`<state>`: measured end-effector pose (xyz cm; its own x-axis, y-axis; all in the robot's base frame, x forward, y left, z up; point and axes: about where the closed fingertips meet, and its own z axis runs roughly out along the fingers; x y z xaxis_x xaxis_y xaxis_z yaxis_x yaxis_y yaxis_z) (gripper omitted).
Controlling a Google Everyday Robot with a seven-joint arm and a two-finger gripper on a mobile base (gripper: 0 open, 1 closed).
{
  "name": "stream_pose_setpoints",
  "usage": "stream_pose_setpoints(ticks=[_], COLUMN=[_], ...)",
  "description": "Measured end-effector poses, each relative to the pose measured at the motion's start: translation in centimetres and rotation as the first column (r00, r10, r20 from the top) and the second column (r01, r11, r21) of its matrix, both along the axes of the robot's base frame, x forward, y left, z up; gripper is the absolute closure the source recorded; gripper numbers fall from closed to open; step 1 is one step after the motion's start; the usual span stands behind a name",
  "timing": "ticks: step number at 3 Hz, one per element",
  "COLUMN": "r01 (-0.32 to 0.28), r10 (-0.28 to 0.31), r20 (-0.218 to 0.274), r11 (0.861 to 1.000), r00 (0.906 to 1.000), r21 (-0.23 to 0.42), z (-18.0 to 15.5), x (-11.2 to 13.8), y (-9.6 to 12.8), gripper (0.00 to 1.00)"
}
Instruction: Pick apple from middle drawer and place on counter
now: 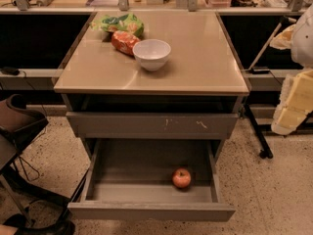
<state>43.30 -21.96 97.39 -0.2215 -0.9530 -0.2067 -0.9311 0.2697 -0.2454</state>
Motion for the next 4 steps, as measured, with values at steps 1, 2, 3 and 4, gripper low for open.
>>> stream_pose_setpoints(ticks=[1, 2, 3, 4], r01=[0.0, 0.0, 0.0, 0.0], r10=[0.0, 0.0, 0.0, 0.0], r20=[0.0, 0.0, 0.0, 0.0], r11=[1.0, 1.0, 1.0, 1.0], r00=[1.0, 1.0, 1.0, 1.0], r21=[0.0, 0.0, 0.0, 0.0], z=[-0.2, -0.5, -1.3, -1.5], x=[-0.6, -1.2, -3.0, -3.6], y=[-0.3, -0.7, -1.7, -2.1], gripper=[0.0, 0.0, 0.0, 0.0])
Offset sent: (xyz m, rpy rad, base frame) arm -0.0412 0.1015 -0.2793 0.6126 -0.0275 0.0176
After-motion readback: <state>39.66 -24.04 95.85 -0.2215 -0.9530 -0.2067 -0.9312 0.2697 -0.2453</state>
